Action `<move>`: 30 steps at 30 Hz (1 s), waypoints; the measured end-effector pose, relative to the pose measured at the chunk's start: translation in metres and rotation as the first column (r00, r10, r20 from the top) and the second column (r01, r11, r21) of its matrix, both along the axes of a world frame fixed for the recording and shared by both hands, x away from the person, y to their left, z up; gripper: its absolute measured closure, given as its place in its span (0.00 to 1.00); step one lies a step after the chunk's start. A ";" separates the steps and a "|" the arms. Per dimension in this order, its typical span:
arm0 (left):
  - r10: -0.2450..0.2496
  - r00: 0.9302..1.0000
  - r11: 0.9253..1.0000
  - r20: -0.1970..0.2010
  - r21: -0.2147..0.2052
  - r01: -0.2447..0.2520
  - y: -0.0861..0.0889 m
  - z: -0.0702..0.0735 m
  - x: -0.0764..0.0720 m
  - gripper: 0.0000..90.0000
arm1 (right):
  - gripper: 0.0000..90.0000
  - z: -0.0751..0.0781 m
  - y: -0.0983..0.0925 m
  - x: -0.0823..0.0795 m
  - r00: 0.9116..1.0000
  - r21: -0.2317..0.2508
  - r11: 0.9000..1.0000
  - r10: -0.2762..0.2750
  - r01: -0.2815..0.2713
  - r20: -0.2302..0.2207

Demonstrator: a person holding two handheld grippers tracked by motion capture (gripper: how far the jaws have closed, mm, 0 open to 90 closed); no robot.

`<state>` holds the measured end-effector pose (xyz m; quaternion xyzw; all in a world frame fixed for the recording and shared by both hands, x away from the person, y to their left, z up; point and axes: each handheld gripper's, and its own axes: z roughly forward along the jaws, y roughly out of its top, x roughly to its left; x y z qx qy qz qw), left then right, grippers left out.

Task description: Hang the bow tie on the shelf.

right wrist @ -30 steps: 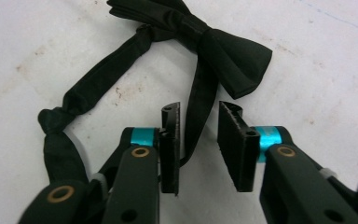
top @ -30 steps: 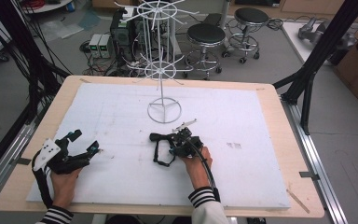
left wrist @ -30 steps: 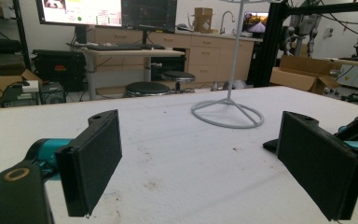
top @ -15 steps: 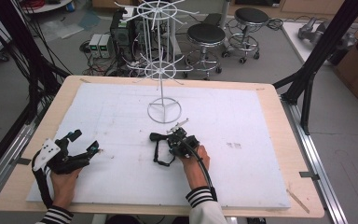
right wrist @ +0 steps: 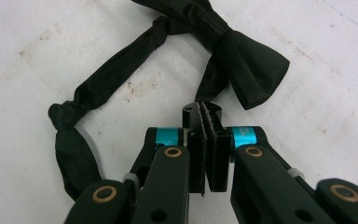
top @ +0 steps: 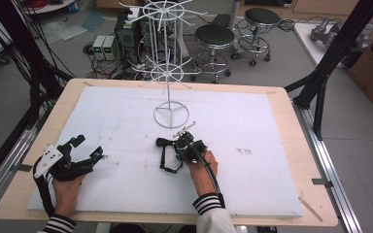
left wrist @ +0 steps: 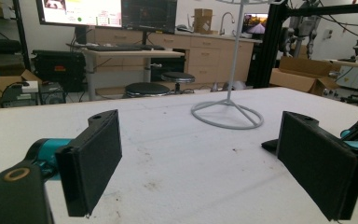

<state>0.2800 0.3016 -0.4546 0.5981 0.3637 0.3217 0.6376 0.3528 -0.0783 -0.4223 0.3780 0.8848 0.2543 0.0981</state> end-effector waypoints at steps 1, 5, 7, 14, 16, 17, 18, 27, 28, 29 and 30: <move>0.000 1.000 1.000 0.000 0.000 0.000 0.000 0.000 0.000 0.16 | 0.98 0.000 0.000 0.000 1.000 0.000 1.000 0.000 0.000 0.000; 0.000 1.000 1.000 0.000 0.004 0.000 0.000 0.000 0.000 0.16 | 0.99 0.004 0.000 -0.002 1.000 0.003 1.000 0.005 -0.005 0.030; 0.000 1.000 1.000 -0.001 0.004 0.000 0.000 0.000 0.000 0.16 | 0.99 0.006 0.000 -0.003 0.999 0.015 1.000 0.009 -0.010 0.046; 0.003 1.000 1.000 0.003 0.005 -0.003 -0.001 0.000 0.000 0.16 | 0.98 0.016 -0.003 -0.008 0.992 0.062 0.998 0.017 -0.025 0.124; 0.002 1.000 1.000 0.002 0.004 -0.002 -0.001 0.000 0.000 0.16 | 0.99 0.019 -0.003 -0.010 0.988 0.078 0.996 0.021 -0.033 0.150; 0.001 1.000 1.000 0.003 0.004 -0.001 -0.001 0.000 0.000 0.16 | 0.98 0.020 -0.004 -0.011 0.986 0.082 0.996 0.023 -0.037 0.164; 0.000 1.000 1.000 0.003 0.005 0.000 -0.001 0.000 0.000 0.16 | 0.99 0.022 -0.004 -0.012 0.985 0.088 0.995 0.023 -0.038 0.171; -0.001 1.000 1.000 0.004 0.013 0.000 -0.001 0.000 -0.001 0.16 | 0.98 0.032 -0.006 -0.018 0.963 0.125 0.990 0.035 -0.071 0.267; 0.000 1.000 1.000 0.006 0.013 0.000 -0.001 0.000 -0.001 0.16 | 0.99 0.035 -0.007 -0.020 0.956 0.136 0.987 0.038 -0.081 0.293; 0.001 1.000 1.000 0.005 0.013 -0.001 -0.001 0.000 -0.001 0.16 | 0.99 0.036 -0.007 -0.021 0.952 0.146 0.985 0.038 -0.086 0.305; 0.001 1.000 1.000 0.005 0.013 -0.001 -0.001 0.000 -0.001 0.16 | 0.99 0.037 -0.008 -0.022 0.948 0.161 0.983 0.036 -0.090 0.315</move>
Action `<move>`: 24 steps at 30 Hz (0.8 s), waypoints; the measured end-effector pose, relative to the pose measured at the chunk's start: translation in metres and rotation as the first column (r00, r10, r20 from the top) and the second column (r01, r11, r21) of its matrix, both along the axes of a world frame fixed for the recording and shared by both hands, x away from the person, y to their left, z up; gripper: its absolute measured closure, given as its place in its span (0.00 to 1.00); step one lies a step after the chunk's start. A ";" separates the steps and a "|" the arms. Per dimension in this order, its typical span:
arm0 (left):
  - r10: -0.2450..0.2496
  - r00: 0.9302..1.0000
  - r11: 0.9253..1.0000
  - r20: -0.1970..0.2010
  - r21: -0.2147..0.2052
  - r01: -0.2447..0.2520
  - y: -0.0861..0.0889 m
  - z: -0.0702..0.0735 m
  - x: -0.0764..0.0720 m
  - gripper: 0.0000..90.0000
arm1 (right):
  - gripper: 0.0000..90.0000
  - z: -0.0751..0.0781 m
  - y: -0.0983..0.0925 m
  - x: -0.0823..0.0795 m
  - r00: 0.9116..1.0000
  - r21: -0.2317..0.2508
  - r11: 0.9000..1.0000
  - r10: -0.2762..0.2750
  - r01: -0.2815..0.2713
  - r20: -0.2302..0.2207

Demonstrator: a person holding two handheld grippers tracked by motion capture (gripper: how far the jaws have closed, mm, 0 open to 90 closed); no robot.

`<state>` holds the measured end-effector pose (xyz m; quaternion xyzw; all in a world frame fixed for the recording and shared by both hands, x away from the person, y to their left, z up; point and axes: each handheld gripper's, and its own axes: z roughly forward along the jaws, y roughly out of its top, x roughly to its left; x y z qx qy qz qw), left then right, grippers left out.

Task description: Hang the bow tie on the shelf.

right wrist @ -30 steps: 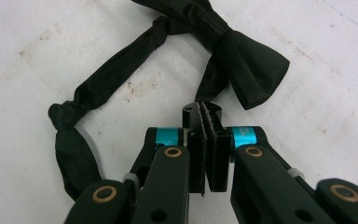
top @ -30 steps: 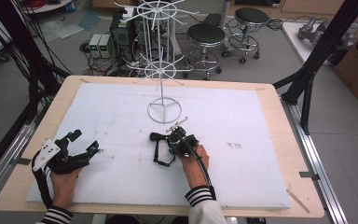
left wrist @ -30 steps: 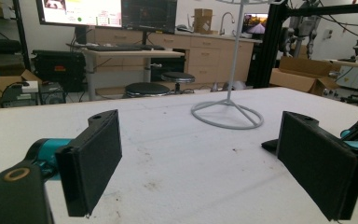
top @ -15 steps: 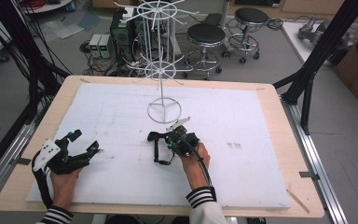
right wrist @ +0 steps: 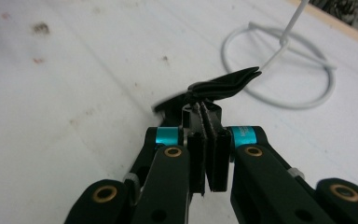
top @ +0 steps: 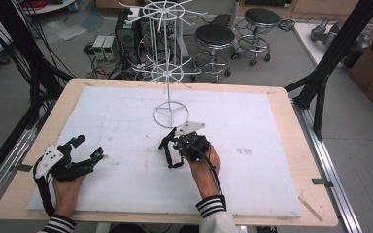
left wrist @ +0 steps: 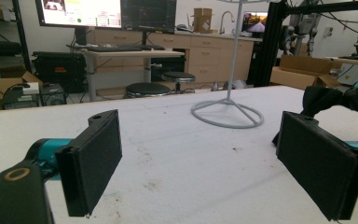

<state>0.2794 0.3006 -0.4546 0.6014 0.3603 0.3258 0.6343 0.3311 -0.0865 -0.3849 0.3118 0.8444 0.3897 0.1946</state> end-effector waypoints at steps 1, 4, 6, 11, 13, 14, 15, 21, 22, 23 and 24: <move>0.001 1.000 1.000 0.001 -0.001 -0.001 0.000 0.000 0.000 0.16 | 0.99 0.000 0.000 0.000 1.000 0.000 1.000 0.000 0.000 0.000; 0.002 1.000 1.000 -0.001 -0.001 -0.002 0.000 0.000 0.000 0.16 | 0.99 0.004 -0.003 -0.003 0.999 0.040 0.999 0.015 -0.016 0.029; 0.003 1.000 1.000 0.000 -0.002 -0.003 0.000 0.000 0.000 0.16 | 0.98 0.009 -0.008 -0.004 0.999 0.076 0.997 0.018 -0.021 0.046; 0.003 1.000 1.000 -0.001 -0.001 -0.003 0.000 0.000 0.000 0.16 | 0.98 0.019 -0.015 -0.006 0.996 0.140 0.989 0.031 -0.043 0.083; 0.003 1.000 1.000 -0.001 -0.001 -0.003 0.000 0.000 0.000 0.16 | 0.98 0.023 -0.015 -0.006 0.993 0.153 0.987 0.043 -0.059 0.107; 0.003 1.000 1.000 -0.001 -0.001 -0.003 0.000 0.000 0.000 0.16 | 0.98 0.023 -0.015 -0.006 0.993 0.153 0.987 0.043 -0.059 0.107; 0.003 1.000 1.000 -0.001 -0.001 -0.003 0.000 0.000 0.000 0.16 | 0.98 0.027 -0.015 -0.006 0.991 0.158 0.985 0.056 -0.075 0.123; 0.002 1.000 1.000 -0.001 -0.001 -0.002 0.000 0.000 0.000 0.16 | 0.98 0.042 -0.013 -0.005 0.986 0.177 0.980 0.066 -0.093 0.152; 0.003 1.000 1.000 -0.001 -0.001 -0.003 0.000 0.000 0.000 0.16 | 0.98 0.045 -0.012 -0.005 0.985 0.186 0.978 0.066 -0.095 0.159; 0.003 1.000 1.000 -0.001 -0.001 -0.003 0.000 0.000 0.000 0.16 | 0.98 0.048 -0.012 -0.005 0.985 0.191 0.977 0.069 -0.099 0.161; 0.003 1.000 1.000 0.000 -0.002 -0.003 0.000 0.000 0.000 0.16 | 0.98 0.048 -0.012 -0.005 0.985 0.191 0.977 0.069 -0.099 0.161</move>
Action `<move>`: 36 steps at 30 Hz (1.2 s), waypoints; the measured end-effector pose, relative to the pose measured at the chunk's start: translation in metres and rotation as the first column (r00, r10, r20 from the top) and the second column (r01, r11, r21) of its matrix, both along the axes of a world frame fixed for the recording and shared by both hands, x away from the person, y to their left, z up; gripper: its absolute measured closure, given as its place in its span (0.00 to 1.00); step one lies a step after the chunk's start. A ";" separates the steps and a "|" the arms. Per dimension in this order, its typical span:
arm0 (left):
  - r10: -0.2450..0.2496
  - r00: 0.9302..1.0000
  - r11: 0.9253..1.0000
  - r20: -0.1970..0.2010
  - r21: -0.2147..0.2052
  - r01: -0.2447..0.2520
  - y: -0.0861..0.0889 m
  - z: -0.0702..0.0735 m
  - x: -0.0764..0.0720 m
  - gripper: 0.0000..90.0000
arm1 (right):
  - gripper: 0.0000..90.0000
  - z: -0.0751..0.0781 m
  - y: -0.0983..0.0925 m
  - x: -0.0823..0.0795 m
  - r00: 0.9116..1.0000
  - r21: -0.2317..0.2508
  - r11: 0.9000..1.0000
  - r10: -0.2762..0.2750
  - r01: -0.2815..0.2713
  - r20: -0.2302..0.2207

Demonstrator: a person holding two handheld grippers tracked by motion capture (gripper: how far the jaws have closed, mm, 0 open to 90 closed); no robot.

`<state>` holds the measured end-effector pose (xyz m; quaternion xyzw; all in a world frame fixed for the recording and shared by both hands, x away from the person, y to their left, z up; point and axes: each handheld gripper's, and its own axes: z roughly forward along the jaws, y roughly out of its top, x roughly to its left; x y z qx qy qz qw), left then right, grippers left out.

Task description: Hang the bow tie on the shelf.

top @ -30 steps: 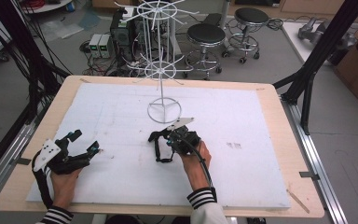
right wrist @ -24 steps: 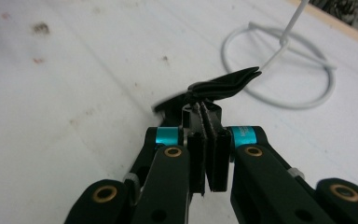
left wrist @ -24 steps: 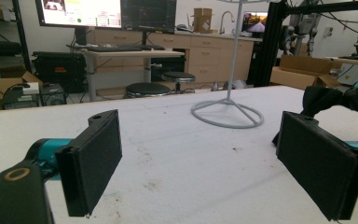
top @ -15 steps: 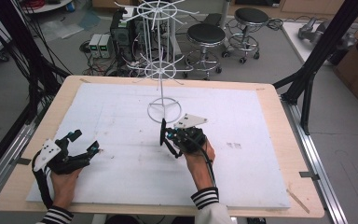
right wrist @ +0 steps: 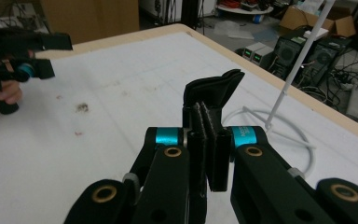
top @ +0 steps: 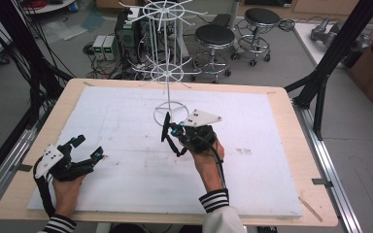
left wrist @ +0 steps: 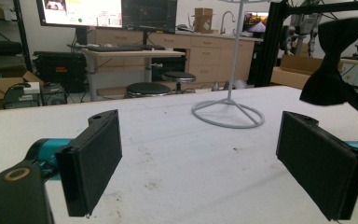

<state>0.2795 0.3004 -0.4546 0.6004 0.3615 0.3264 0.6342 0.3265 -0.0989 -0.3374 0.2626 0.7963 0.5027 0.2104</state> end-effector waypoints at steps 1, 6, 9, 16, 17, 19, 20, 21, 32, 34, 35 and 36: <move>0.000 1.000 1.000 -0.001 -0.002 0.000 0.000 0.000 0.000 0.16 | 0.98 0.003 0.000 0.000 1.000 0.004 1.000 0.002 -0.002 0.003; -0.001 1.000 1.000 0.000 -0.003 0.001 0.000 0.000 0.000 0.16 | 0.98 0.015 0.004 0.002 1.000 0.018 1.000 0.021 -0.021 0.022; -0.001 1.000 1.000 0.000 -0.003 0.001 0.000 0.000 0.000 0.16 | 0.98 0.025 0.008 0.004 0.999 0.019 0.999 0.032 -0.033 0.034; -0.001 1.000 1.000 -0.001 -0.003 0.001 0.000 0.000 0.000 0.16 | 0.98 0.038 0.016 0.009 0.997 0.038 0.998 0.051 -0.053 0.052; -0.001 1.000 1.000 -0.001 -0.005 0.001 0.000 0.000 0.000 0.16 | 0.98 0.038 0.016 0.009 0.997 0.038 0.998 0.051 -0.053 0.052; -0.003 1.000 1.000 -0.002 -0.004 0.003 0.001 0.000 0.000 0.16 | 0.98 0.042 0.019 0.012 0.997 0.035 0.998 0.060 -0.061 0.043; -0.003 1.000 1.000 -0.002 -0.004 0.003 0.001 0.000 0.000 0.16 | 0.98 0.042 0.019 0.012 0.997 0.035 0.998 0.060 -0.061 0.043; -0.002 1.000 1.000 -0.001 -0.005 0.002 0.000 0.000 0.000 0.16 | 0.98 0.045 0.020 0.014 0.997 0.031 0.997 0.063 -0.065 0.042; -0.002 1.000 1.000 -0.001 -0.005 0.002 0.000 0.000 0.000 0.16 | 0.98 0.062 0.023 0.024 0.996 0.043 0.996 0.075 -0.077 0.056; -0.003 1.000 1.000 -0.001 -0.004 0.003 0.000 0.000 0.000 0.16 | 0.98 0.065 0.023 0.026 0.995 0.041 0.996 0.077 -0.079 0.059; -0.002 1.000 1.000 -0.002 -0.005 0.002 0.000 0.000 0.000 0.16 | 0.98 0.065 0.023 0.026 0.995 0.041 0.996 0.077 -0.079 0.059; -0.002 1.000 1.000 -0.002 -0.004 0.002 0.000 0.000 0.000 0.16 | 0.98 0.066 0.023 0.027 0.996 0.046 0.996 0.073 -0.076 0.059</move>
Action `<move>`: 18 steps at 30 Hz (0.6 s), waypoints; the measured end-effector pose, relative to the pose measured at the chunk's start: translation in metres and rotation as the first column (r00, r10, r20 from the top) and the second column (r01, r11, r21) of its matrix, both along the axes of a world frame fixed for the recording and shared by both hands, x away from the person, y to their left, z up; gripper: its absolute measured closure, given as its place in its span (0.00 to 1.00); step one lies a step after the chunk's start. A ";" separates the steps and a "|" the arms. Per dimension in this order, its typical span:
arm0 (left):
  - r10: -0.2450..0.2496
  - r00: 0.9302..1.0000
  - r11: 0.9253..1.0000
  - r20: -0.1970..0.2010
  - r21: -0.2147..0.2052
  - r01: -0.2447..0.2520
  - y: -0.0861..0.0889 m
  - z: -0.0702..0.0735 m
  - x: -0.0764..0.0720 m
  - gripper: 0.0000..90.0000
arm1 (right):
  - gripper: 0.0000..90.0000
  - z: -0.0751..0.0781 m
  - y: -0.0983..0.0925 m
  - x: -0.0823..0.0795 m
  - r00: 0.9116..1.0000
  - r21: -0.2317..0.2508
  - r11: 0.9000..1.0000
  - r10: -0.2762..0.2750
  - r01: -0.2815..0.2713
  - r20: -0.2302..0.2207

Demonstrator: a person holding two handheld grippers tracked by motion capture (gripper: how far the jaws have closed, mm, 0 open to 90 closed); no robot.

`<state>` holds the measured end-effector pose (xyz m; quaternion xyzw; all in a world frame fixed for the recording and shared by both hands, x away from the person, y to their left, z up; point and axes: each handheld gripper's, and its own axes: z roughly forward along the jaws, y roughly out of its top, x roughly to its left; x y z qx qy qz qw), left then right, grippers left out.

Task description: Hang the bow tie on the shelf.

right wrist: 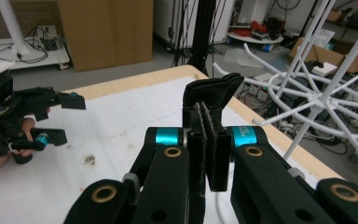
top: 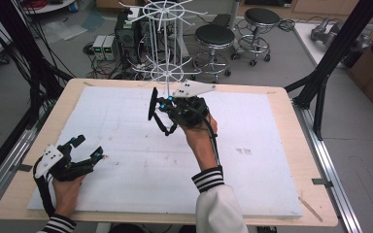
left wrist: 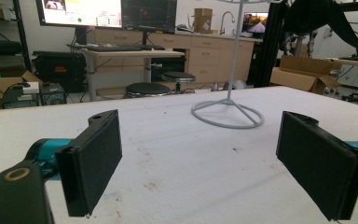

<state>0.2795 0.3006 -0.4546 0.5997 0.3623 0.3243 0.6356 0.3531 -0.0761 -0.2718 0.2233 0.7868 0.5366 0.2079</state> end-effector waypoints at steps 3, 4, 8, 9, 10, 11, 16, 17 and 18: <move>0.001 1.000 1.000 0.002 -0.003 -0.001 0.000 0.000 0.000 0.16 | 0.98 0.002 0.000 0.003 1.000 0.015 1.000 -0.002 0.002 0.019; 0.001 1.000 1.000 0.001 -0.003 -0.001 0.000 0.000 0.000 0.16 | 0.98 0.002 0.000 0.004 1.000 0.017 1.000 -0.004 0.004 0.018; 0.001 1.000 1.000 0.001 -0.004 -0.001 0.000 0.000 0.000 0.16 | 0.98 0.004 0.001 0.008 1.000 0.017 1.000 -0.005 0.004 0.018; 0.001 1.000 1.000 0.001 -0.004 -0.001 0.000 0.000 0.000 0.16 | 0.98 0.005 0.001 0.010 1.000 0.018 1.000 -0.007 0.007 0.018; 0.003 1.000 1.000 0.001 -0.002 -0.003 0.000 0.000 0.000 0.16 | 0.98 0.005 0.001 0.010 1.000 0.018 1.000 -0.007 0.007 0.018; 0.002 1.000 1.000 0.001 -0.004 -0.002 0.000 0.000 0.000 0.16 | 0.98 0.006 0.001 0.011 1.000 0.022 1.000 -0.004 0.004 0.023; 0.003 1.000 1.000 0.001 -0.003 -0.003 0.000 0.000 0.000 0.16 | 0.98 0.011 -0.002 0.016 0.999 0.027 1.000 -0.016 0.015 0.034; 0.003 1.000 1.000 0.001 -0.003 -0.003 0.000 0.000 0.000 0.16 | 0.98 0.012 -0.003 0.019 0.999 0.038 0.999 -0.021 0.020 0.032; 0.003 1.000 1.000 0.000 -0.003 -0.003 0.000 0.000 0.000 0.16 | 0.98 0.012 -0.004 0.020 0.999 0.040 0.999 -0.026 0.025 0.032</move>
